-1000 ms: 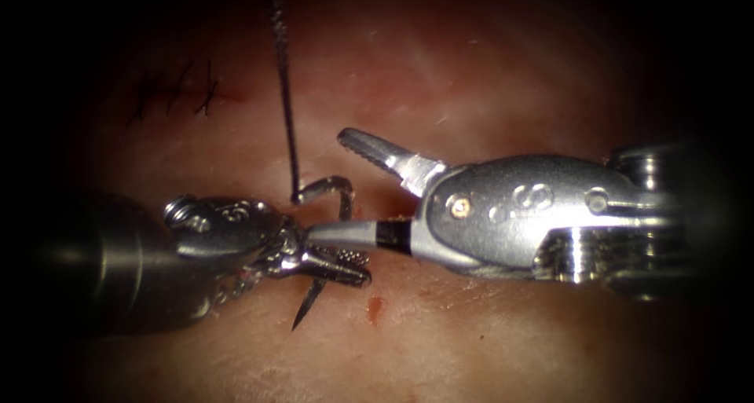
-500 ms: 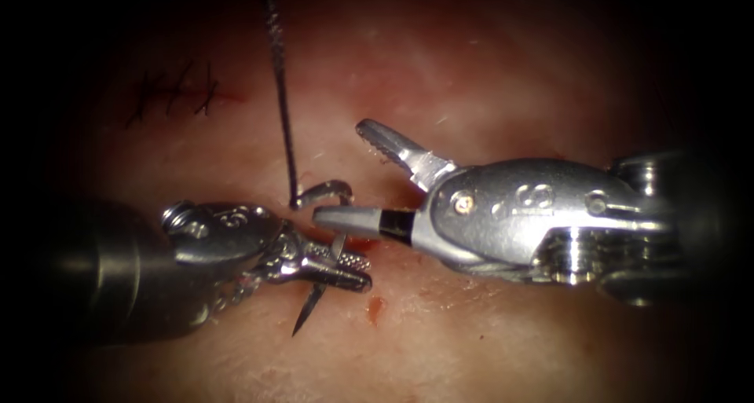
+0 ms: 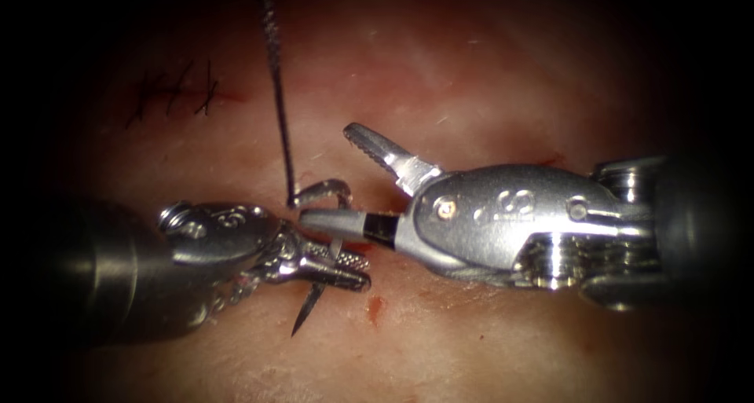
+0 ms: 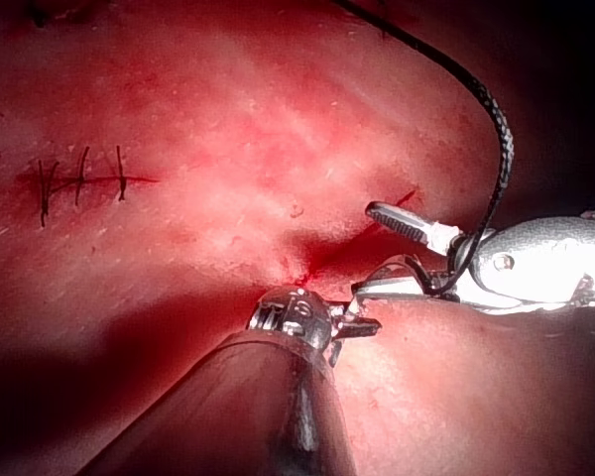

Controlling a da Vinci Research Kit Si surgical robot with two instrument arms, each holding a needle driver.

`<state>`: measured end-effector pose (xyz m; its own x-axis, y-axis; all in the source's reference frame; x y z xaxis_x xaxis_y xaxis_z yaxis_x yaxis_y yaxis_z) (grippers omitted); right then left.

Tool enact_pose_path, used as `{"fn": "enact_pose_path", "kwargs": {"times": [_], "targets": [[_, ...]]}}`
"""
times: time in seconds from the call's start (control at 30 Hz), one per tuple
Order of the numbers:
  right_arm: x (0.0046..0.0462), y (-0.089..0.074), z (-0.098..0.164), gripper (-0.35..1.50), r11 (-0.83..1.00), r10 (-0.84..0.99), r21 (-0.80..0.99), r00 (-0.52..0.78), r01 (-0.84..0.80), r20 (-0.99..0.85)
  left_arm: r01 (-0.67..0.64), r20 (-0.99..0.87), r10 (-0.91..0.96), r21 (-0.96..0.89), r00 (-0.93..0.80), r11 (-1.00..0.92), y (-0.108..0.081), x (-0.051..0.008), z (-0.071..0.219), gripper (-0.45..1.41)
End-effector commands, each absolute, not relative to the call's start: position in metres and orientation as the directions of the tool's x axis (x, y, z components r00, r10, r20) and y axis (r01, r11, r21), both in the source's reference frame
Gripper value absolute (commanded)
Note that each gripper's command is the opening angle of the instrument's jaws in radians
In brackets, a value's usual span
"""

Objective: Wound Closure

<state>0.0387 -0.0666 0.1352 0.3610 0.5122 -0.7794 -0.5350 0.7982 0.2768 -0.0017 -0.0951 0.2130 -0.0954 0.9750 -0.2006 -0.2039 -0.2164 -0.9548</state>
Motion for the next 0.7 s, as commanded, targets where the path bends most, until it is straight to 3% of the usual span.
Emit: {"fn": "enact_pose_path", "kwargs": {"times": [0.03, 0.17, 0.27, 0.3, 0.57, 0.6, 0.63, 0.67, 0.7], "targets": [[0.0393, -0.0672, 0.1358, 0.71, 0.798, 0.513, 0.279, 0.361, -0.534, -0.779, -0.203, -0.196, 0.976, -0.956, -0.096, -0.212, -0.096, -0.0023, 0.2135, -0.45], [0.0396, -0.0673, 0.1357, 0.24, 0.798, 0.515, 0.277, 0.368, -0.535, -0.774, -0.204, -0.196, 0.976, -0.956, -0.095, -0.212, -0.0962, -0.0024, 0.2134, -0.45], [0.0396, -0.0674, 0.1356, -0.28, 0.803, 0.515, 0.285, 0.369, -0.523, -0.774, -0.205, -0.196, 0.976, -0.956, -0.094, -0.212, -0.0962, -0.0024, 0.2133, -0.45], [0.0397, -0.0674, 0.1356, -0.35, 0.807, 0.517, 0.292, 0.375, -0.513, -0.77, -0.205, -0.201, 0.975, -0.954, -0.096, -0.217, -0.0963, -0.0024, 0.2133, -0.45], [0.0393, -0.0678, 0.1358, -0.35, 0.86, 0.463, 0.284, 0.412, -0.425, -0.785, -0.206, -0.25, 0.963, -0.942, -0.102, -0.266, -0.0961, -0.0024, 0.2129, -0.45], [0.0391, -0.0678, 0.1358, -0.35, 0.863, 0.459, 0.282, 0.419, -0.418, -0.783, -0.204, -0.26, 0.96, -0.939, -0.104, -0.277, -0.096, -0.0024, 0.2129, -0.25], [0.0389, -0.0677, 0.1359, -0.35, 0.871, 0.449, 0.279, 0.43, -0.404, -0.783, -0.2, -0.287, 0.952, -0.931, -0.111, -0.304, -0.0959, -0.0024, 0.2128, 0.09], [0.0385, -0.0675, 0.1361, -0.35, 0.88, 0.443, 0.289, 0.432, -0.376, -0.786, -0.192, -0.366, 0.922, -0.903, -0.127, -0.385, -0.0955, -0.0024, 0.2128, 0.84], [0.0385, -0.0675, 0.1361, -0.35, 0.88, 0.443, 0.289, 0.432, -0.376, -0.786, -0.192, -0.366, 0.922, -0.903, -0.127, -0.385, -0.0955, -0.0024, 0.2128, 0.84]]}}
